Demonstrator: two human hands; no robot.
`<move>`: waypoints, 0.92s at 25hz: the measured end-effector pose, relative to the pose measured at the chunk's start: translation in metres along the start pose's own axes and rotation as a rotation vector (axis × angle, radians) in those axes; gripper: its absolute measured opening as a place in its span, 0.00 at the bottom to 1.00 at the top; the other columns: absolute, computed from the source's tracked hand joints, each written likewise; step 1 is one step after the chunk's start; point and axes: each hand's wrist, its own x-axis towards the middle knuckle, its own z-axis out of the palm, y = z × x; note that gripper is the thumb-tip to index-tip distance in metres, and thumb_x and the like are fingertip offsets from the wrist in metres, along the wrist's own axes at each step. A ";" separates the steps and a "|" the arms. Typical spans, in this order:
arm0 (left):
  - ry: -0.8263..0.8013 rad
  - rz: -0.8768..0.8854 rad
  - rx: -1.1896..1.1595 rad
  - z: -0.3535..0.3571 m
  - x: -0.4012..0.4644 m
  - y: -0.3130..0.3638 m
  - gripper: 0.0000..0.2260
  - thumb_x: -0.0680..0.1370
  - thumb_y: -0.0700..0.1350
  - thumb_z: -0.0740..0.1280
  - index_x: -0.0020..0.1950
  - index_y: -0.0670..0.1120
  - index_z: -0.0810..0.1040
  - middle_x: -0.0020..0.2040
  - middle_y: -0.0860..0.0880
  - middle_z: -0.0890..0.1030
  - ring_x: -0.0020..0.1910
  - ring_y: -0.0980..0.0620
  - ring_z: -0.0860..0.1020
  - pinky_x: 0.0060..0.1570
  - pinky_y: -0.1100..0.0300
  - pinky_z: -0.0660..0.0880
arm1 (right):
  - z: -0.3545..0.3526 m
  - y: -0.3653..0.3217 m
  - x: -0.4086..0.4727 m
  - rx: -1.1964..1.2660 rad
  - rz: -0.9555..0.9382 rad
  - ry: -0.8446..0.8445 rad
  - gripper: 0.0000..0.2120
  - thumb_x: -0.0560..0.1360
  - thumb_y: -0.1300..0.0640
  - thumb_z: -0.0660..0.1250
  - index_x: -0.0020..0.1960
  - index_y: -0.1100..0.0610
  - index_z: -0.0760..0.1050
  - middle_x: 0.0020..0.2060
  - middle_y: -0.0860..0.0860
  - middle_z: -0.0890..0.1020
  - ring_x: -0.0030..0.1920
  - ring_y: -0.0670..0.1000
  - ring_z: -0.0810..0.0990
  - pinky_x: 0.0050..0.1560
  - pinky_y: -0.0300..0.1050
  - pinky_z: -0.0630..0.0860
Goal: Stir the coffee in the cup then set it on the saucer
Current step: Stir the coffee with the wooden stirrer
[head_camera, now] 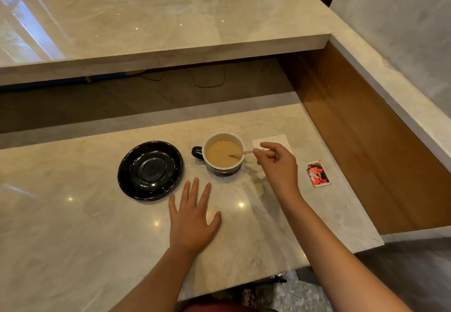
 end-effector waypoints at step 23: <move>0.014 0.003 -0.033 0.002 0.001 0.000 0.32 0.75 0.64 0.52 0.77 0.55 0.50 0.78 0.48 0.47 0.76 0.48 0.43 0.71 0.39 0.42 | 0.002 -0.008 0.042 -0.399 -0.548 -0.216 0.04 0.72 0.64 0.68 0.44 0.61 0.82 0.38 0.55 0.84 0.38 0.50 0.80 0.41 0.33 0.73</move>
